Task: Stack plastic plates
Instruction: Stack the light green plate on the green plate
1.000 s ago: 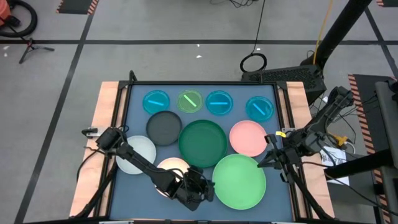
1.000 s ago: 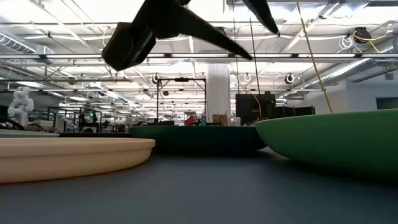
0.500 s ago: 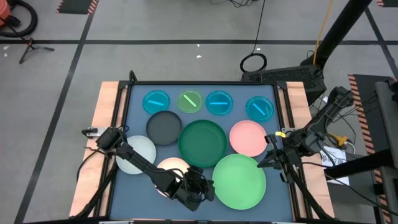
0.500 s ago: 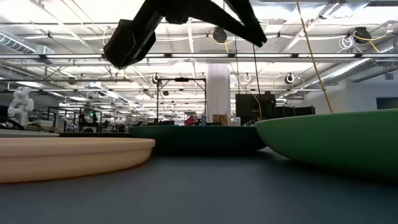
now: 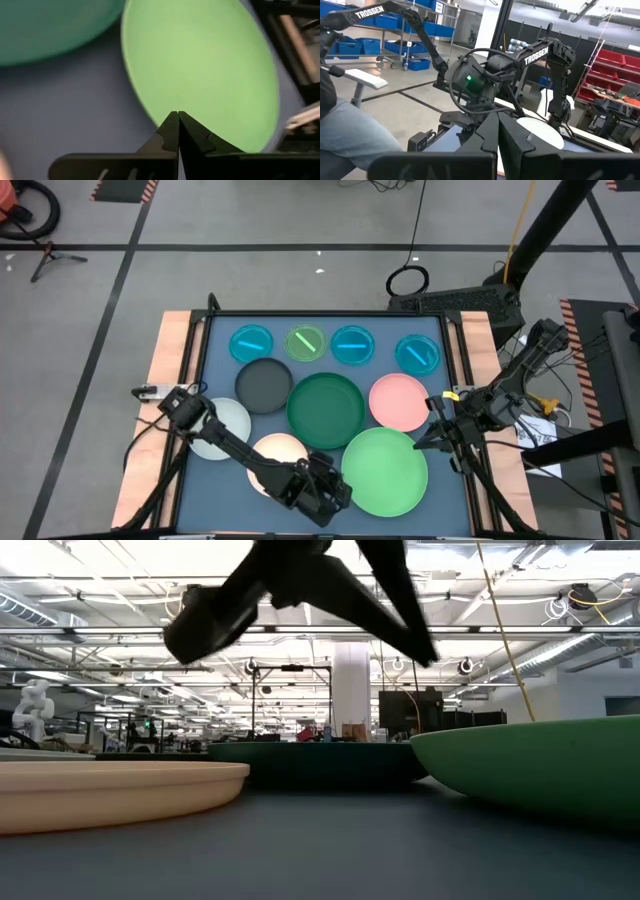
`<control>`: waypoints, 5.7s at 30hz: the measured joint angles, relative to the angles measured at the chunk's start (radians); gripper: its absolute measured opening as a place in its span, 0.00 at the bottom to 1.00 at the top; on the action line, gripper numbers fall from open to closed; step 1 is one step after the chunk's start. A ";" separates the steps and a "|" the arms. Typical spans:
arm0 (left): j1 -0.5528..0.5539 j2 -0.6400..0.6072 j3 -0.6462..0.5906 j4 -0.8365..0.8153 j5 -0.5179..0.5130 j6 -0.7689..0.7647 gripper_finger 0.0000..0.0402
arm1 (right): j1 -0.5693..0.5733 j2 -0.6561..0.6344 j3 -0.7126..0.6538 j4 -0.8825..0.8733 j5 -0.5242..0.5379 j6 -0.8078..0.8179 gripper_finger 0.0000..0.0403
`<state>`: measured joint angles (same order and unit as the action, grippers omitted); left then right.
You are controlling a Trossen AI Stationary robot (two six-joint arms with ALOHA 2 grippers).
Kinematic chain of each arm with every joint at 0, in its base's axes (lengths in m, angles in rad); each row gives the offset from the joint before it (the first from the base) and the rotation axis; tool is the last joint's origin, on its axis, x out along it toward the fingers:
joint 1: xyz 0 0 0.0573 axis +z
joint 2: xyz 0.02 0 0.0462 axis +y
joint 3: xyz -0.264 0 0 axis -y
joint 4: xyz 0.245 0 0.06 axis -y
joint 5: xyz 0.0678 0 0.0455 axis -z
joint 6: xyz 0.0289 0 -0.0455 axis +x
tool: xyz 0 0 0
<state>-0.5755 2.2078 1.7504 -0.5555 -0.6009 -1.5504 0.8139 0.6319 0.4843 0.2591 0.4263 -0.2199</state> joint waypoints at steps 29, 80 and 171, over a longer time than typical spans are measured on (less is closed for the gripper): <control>0.038 0.008 0.018 -0.054 0.122 0.092 0.05 | 0.000 0.000 0.000 -0.009 -0.003 0.017 0.00; 0.079 0.043 0.017 -0.048 0.136 0.048 0.50 | 0.000 0.000 0.000 -0.010 -0.003 0.025 0.00; 0.491 -0.350 0.108 -0.852 -0.021 0.712 0.08 | 0.000 -0.002 0.000 -0.081 0.045 0.156 0.00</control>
<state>-0.0844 1.8577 1.8580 -1.4075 -0.6216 -0.8387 0.8135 0.6296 0.4843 0.1783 0.4713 -0.0639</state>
